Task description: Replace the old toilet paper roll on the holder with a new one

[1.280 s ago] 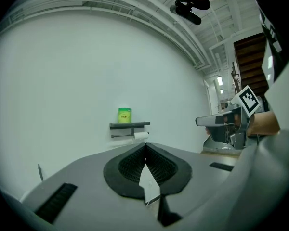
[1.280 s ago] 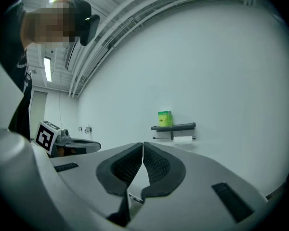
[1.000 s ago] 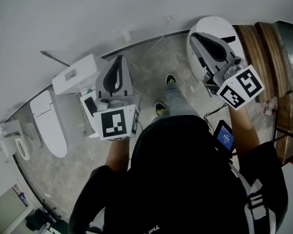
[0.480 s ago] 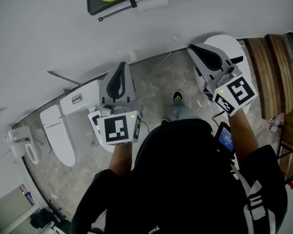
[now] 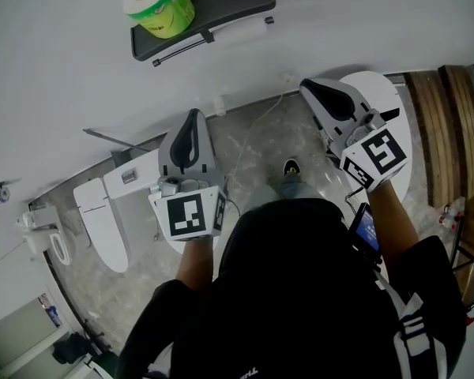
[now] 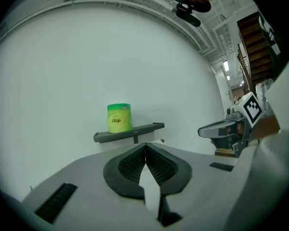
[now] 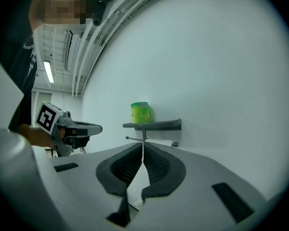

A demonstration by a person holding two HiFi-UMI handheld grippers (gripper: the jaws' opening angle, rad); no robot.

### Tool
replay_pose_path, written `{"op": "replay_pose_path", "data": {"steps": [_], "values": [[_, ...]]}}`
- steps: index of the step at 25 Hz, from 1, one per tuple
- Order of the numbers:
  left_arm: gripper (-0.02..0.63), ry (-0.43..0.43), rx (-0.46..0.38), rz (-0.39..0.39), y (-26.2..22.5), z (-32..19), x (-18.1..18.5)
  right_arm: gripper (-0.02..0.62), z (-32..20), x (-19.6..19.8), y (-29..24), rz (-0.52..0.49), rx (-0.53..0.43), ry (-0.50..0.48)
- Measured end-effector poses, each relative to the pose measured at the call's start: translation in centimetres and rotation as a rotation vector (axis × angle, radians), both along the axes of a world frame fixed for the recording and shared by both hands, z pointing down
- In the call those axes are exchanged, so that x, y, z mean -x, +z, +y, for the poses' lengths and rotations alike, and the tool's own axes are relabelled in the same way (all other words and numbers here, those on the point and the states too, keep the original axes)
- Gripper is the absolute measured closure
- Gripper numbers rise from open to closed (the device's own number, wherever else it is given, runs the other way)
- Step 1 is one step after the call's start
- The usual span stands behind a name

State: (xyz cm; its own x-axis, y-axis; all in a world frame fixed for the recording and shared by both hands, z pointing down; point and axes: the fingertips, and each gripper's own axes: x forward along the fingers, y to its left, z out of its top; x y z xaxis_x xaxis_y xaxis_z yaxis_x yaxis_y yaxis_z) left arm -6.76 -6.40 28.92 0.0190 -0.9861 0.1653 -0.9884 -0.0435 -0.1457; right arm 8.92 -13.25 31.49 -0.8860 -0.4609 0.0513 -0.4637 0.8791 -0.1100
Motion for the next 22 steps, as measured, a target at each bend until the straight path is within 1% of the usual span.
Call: {"op": "replay_pose_path", "data": {"steps": [3,6,9,12,14,17,22], "values": [[0.584,0.004,0.006,0.003,0.1,-0.7,0.0,0.575,-0.6,0.5,0.1,0.006,-0.002,-0.007],[0.584,0.001,0.003,0.009,0.4,-1.5,0.7,0.575,-1.3,1.4,0.2,0.028,-0.018,-0.015],[0.584,0.001,-0.004,0.019,0.6,-2.4,1.6,0.575,-2.1,2.4,0.2,0.076,-0.064,-0.013],[0.584,0.01,-0.007,0.039,0.6,-3.5,2.5,0.575,-3.2,3.5,0.0,0.136,-0.1,0.009],[0.584,0.018,-0.009,0.045,0.7,-4.2,3.3,0.575,-3.9,4.5,-0.3,0.165,-0.14,0.022],[0.584,0.036,-0.01,0.037,0.9,-5.4,4.8,0.574,-4.9,6.1,-0.2,0.249,-0.203,0.017],[0.584,0.08,-0.018,0.042,0.9,-7.1,6.3,0.572,-5.9,9.5,1.1,0.428,-0.263,-0.032]]}}
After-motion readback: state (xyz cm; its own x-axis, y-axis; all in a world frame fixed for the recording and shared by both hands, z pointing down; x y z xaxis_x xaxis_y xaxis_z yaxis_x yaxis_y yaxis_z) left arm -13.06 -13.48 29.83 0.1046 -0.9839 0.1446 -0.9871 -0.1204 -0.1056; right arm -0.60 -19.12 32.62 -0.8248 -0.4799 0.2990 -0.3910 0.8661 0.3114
